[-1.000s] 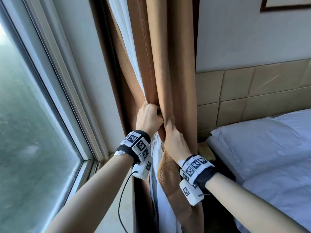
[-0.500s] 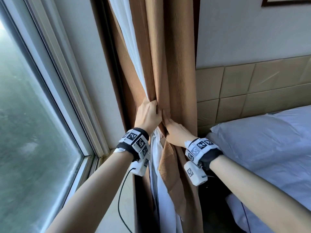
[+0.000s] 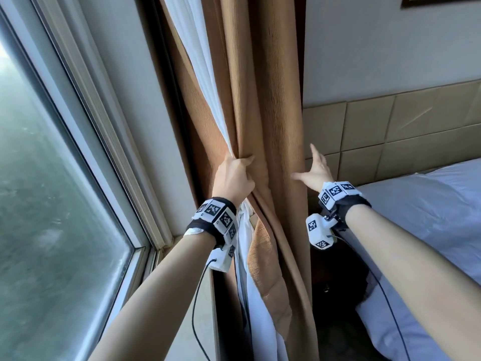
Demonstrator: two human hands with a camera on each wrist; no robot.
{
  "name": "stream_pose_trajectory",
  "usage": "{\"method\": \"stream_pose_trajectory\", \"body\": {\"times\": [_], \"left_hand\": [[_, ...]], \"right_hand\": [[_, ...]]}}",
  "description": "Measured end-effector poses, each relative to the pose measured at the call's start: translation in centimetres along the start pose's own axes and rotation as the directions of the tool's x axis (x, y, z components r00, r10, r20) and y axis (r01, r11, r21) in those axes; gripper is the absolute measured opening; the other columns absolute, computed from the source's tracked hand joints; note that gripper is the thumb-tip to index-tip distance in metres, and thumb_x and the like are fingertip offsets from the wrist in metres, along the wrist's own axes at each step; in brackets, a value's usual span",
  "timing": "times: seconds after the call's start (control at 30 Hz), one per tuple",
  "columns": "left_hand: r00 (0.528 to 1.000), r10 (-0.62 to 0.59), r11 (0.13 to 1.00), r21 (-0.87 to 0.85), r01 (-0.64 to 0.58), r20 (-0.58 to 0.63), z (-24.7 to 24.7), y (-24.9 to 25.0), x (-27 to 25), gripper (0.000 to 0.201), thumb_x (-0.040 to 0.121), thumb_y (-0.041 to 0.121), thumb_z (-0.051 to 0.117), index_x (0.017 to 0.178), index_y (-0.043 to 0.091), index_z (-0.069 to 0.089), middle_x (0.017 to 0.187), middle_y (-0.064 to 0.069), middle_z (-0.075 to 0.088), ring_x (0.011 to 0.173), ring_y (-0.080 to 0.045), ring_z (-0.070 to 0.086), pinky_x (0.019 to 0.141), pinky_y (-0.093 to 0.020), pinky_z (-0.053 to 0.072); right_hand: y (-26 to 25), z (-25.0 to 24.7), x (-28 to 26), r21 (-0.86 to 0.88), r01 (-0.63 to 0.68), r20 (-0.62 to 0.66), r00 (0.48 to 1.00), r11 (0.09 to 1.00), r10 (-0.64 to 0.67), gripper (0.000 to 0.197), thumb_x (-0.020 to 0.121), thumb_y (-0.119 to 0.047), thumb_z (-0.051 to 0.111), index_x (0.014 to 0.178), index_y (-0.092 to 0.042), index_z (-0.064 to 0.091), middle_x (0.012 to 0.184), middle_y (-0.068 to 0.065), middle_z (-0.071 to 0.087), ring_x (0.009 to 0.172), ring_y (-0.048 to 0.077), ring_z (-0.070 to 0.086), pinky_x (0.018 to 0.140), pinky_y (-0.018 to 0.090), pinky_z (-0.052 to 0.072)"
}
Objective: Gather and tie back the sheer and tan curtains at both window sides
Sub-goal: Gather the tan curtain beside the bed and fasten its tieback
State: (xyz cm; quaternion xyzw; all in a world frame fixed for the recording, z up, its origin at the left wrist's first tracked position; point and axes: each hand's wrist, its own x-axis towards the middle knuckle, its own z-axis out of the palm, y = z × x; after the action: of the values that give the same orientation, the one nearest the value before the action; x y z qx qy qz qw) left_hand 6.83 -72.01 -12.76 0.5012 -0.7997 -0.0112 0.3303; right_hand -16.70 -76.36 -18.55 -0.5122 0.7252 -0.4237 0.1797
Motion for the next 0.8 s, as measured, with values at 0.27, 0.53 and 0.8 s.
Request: {"method": "stream_pose_trajectory", "body": {"times": [0.27,0.53,0.8], "left_hand": [[0.994,-0.089,0.994,-0.073,0.084,-0.059,0.3,0.2,0.2,0.05,0.078,0.008,0.05,0.125,0.019,0.065,0.124,-0.013,0.056,0.109,-0.033,0.058,0.096,-0.029,0.045],[0.987,-0.123,0.976,-0.191,0.101,-0.108,1.0,0.8,0.7,0.056,0.087,0.053,0.041,0.062,0.01,0.066,0.053,-0.007,0.057,0.06,-0.028,0.06,0.061,-0.033,0.051],[0.989,-0.073,0.997,-0.018,0.071,-0.129,2.3,0.8,1.1,0.059,0.077,0.065,0.057,0.102,0.013,0.073,0.099,-0.007,0.072,0.091,-0.024,0.067,0.08,-0.035,0.056]], "right_hand": [[-1.3,1.5,-2.7,0.007,0.078,-0.088,0.993,0.997,-0.077,0.031,0.082,-0.029,0.064,0.11,-0.016,0.06,0.102,0.011,0.068,0.098,0.032,0.064,0.082,0.035,0.051],[-3.9,5.1,-11.2,-0.263,0.498,0.232,0.864,0.826,-0.447,0.035,0.093,-0.01,0.042,0.128,-0.005,0.041,0.108,0.022,0.063,0.094,0.042,0.064,0.08,0.044,0.054],[-3.5,4.5,-9.6,-0.353,0.447,0.32,0.883,0.822,-0.343,0.036,0.091,-0.007,0.043,0.126,-0.004,0.044,0.099,0.022,0.065,0.093,0.042,0.064,0.079,0.043,0.053]]}}
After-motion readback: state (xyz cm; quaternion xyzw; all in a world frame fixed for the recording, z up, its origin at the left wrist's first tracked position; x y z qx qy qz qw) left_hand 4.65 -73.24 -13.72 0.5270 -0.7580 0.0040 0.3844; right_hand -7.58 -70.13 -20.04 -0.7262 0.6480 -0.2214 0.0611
